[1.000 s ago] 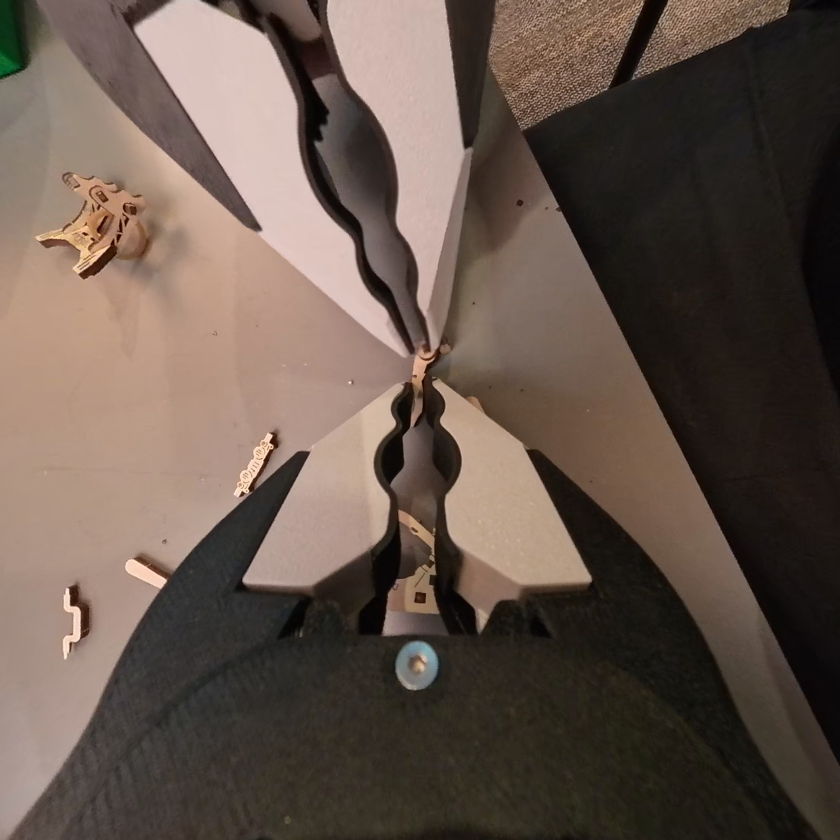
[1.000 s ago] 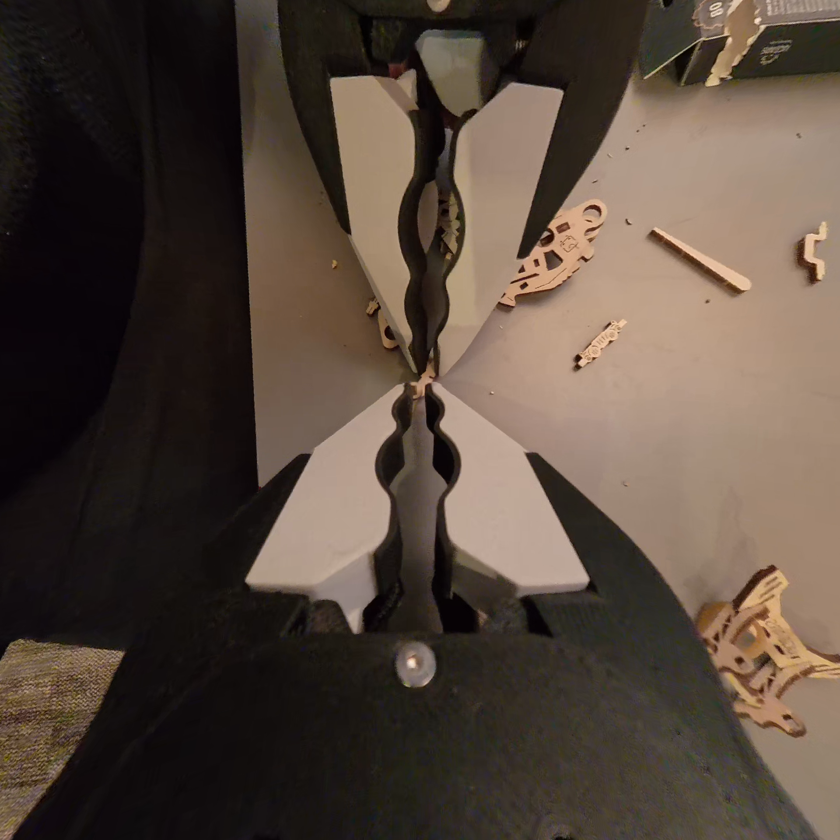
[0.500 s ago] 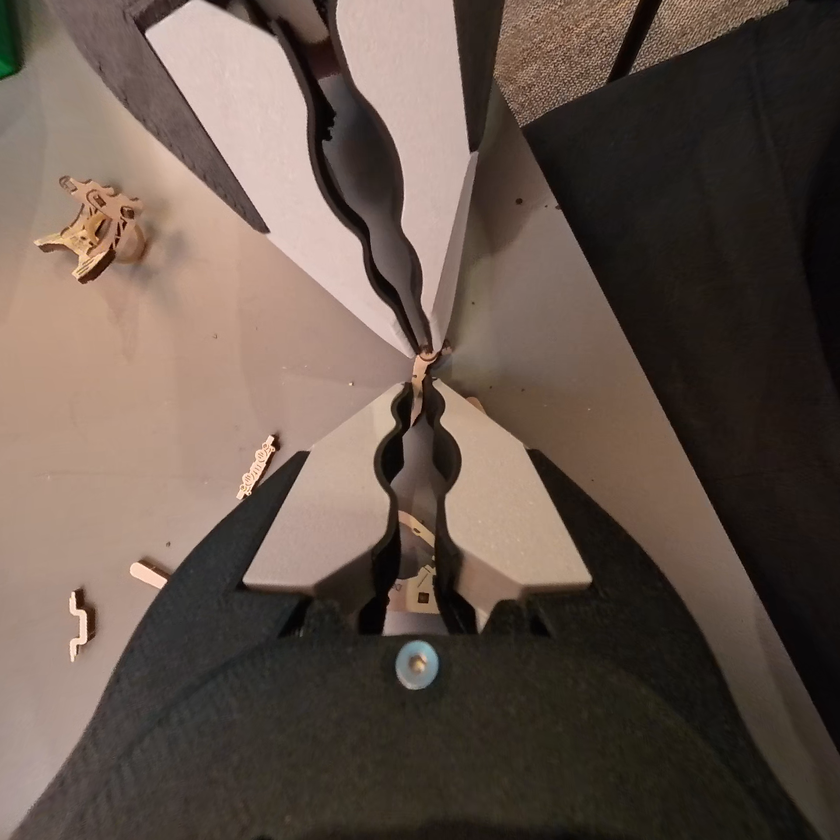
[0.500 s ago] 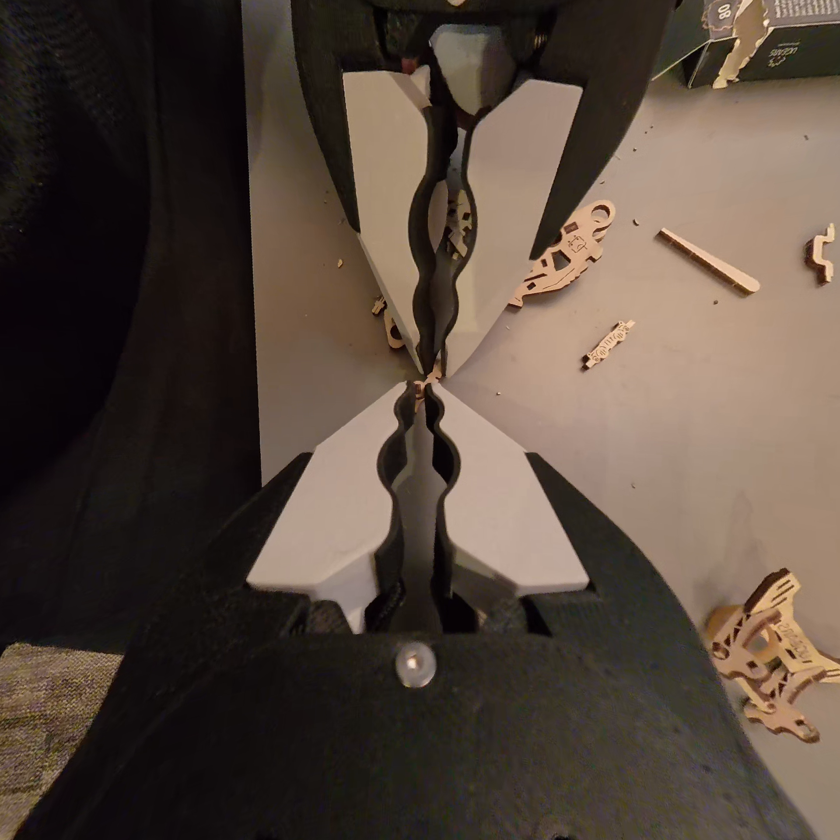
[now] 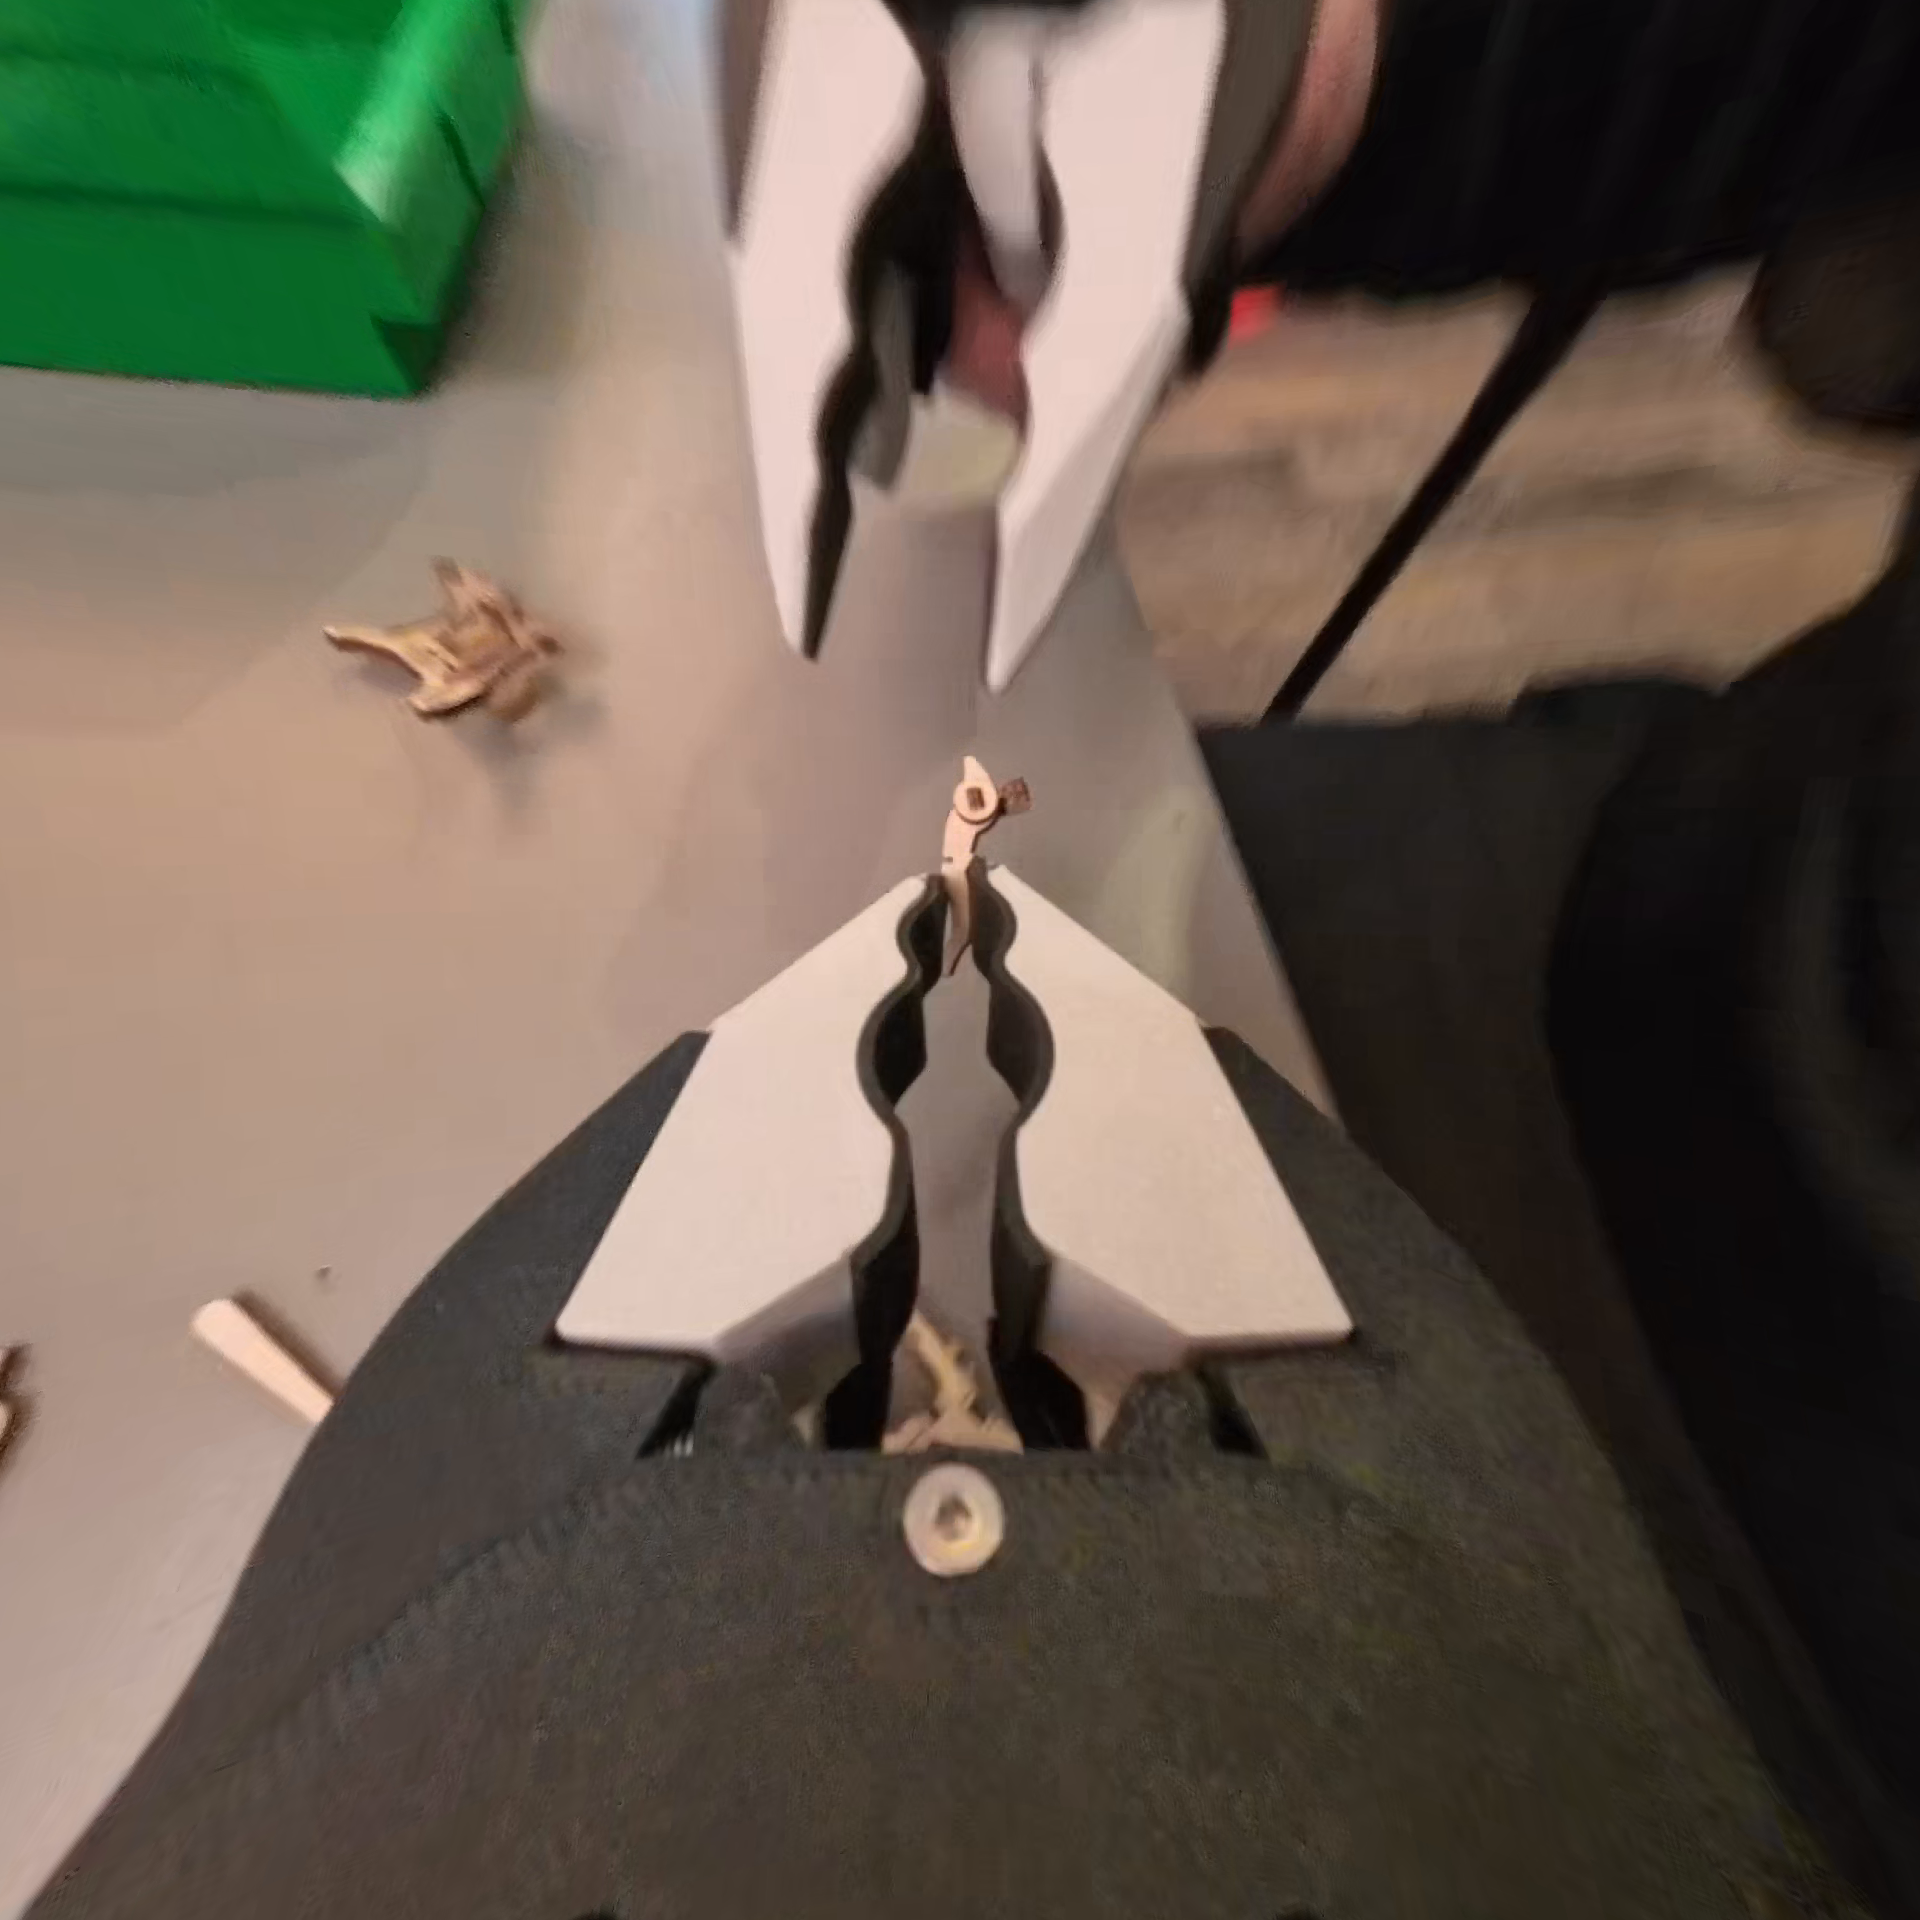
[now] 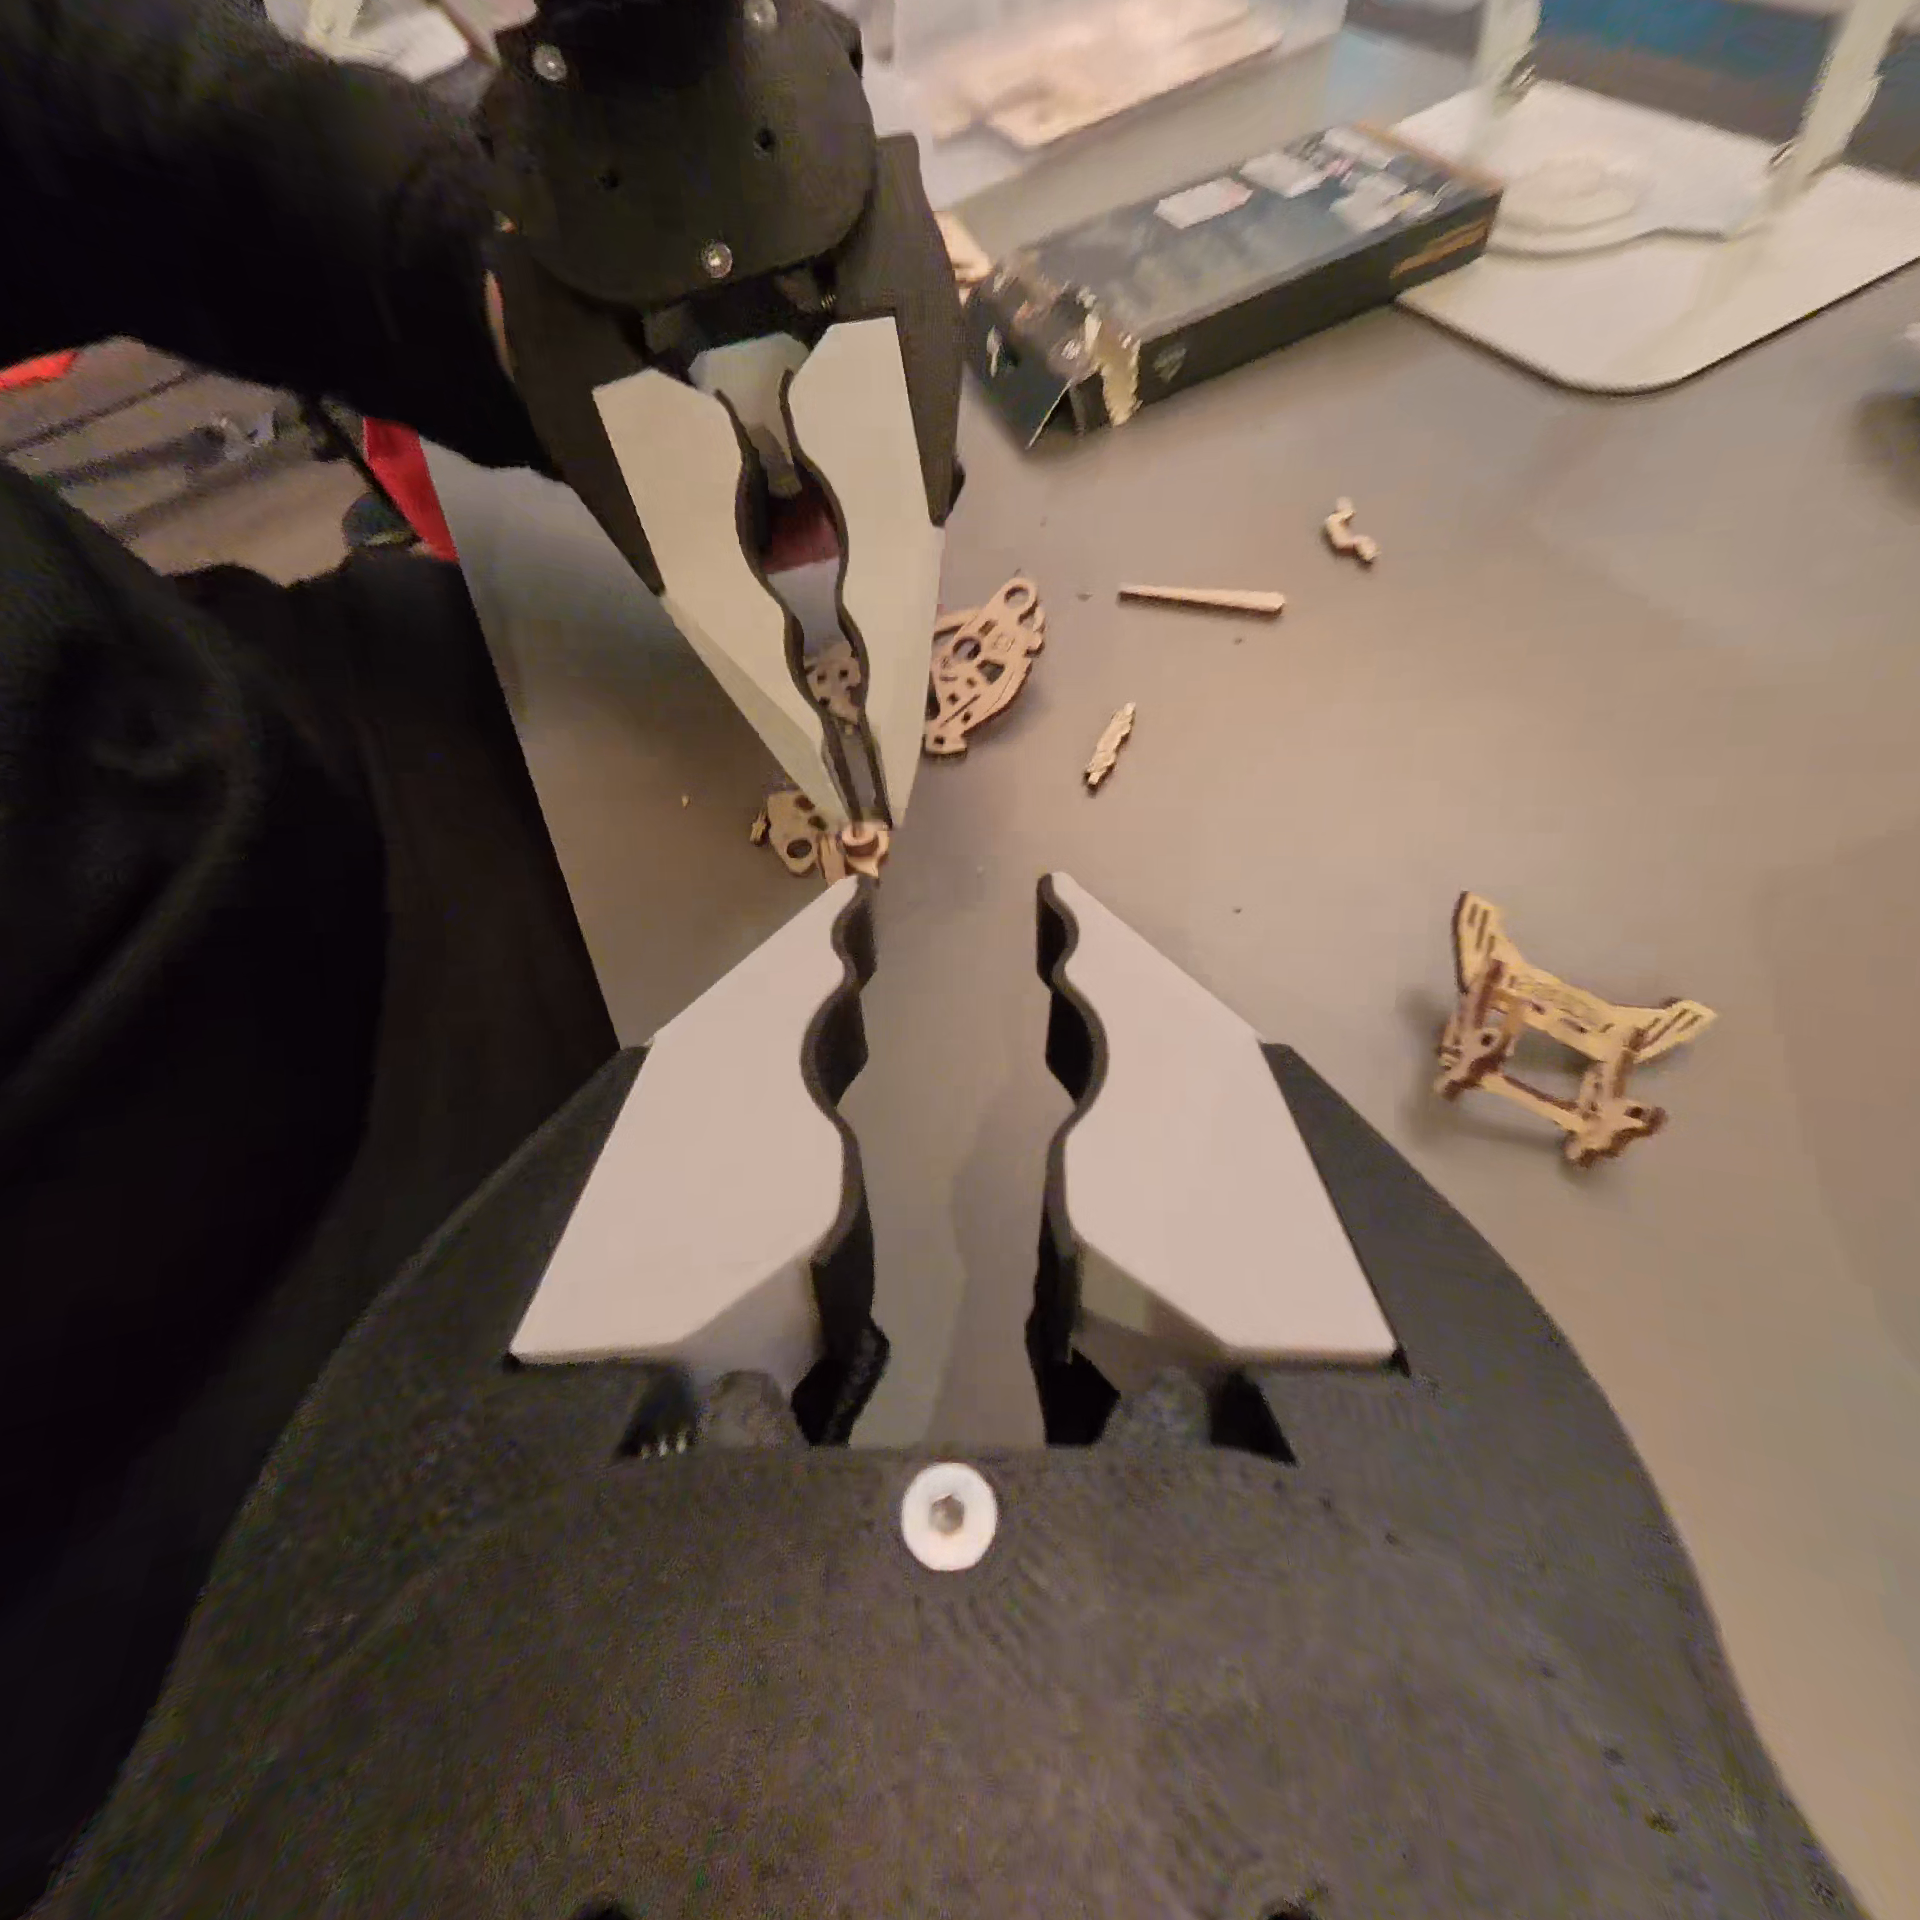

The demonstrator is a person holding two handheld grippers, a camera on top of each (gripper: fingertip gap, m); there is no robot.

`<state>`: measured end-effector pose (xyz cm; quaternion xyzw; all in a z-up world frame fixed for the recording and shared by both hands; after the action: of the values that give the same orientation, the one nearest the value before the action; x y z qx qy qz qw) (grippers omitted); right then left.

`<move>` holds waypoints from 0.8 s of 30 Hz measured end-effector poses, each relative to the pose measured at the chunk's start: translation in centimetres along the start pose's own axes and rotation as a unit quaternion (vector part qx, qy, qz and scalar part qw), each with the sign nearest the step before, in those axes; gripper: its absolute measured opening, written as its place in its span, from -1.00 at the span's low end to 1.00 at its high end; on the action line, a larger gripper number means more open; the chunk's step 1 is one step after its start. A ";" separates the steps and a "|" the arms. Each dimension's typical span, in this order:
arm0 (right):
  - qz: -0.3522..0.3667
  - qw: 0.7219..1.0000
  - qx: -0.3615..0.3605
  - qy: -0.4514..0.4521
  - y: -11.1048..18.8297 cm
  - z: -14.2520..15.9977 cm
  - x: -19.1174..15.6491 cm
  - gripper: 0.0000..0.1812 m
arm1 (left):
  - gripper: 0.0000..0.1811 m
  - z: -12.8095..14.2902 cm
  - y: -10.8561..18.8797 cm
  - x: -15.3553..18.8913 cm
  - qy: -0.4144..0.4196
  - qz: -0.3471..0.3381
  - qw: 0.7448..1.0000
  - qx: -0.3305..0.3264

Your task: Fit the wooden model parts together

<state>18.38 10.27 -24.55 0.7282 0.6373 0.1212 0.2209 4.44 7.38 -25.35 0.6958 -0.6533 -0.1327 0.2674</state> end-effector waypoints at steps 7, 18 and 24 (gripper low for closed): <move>-0.043 0.984 0.145 -0.094 0.0 -4.5 -0.5 -0.66 | -0.98 -2.8 4.4 -0.4 0.201 0.107 0.923 0.310; -0.083 0.967 0.215 -0.106 -1.2 -8.1 -1.9 -0.94 | -0.98 -3.0 5.9 0.6 0.274 0.128 0.828 0.472; -0.095 0.963 0.219 -0.125 -1.6 -8.4 -1.9 -0.88 | -0.98 -2.8 5.9 0.8 0.287 0.116 0.813 0.494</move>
<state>12.84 9.92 -17.76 0.7041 0.6820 -0.1350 0.1445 1.09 7.15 -19.65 0.6601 -0.6002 0.4452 0.0767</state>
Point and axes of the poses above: each gripper's, where its closed fingertips meet, y back along the fingers, z out of its underside, x = y × z across the jaws, the point moved 7 cm from there along y, back along the fingers, and after that the axes turned 6 degrees about z, right-handed, at the moved point
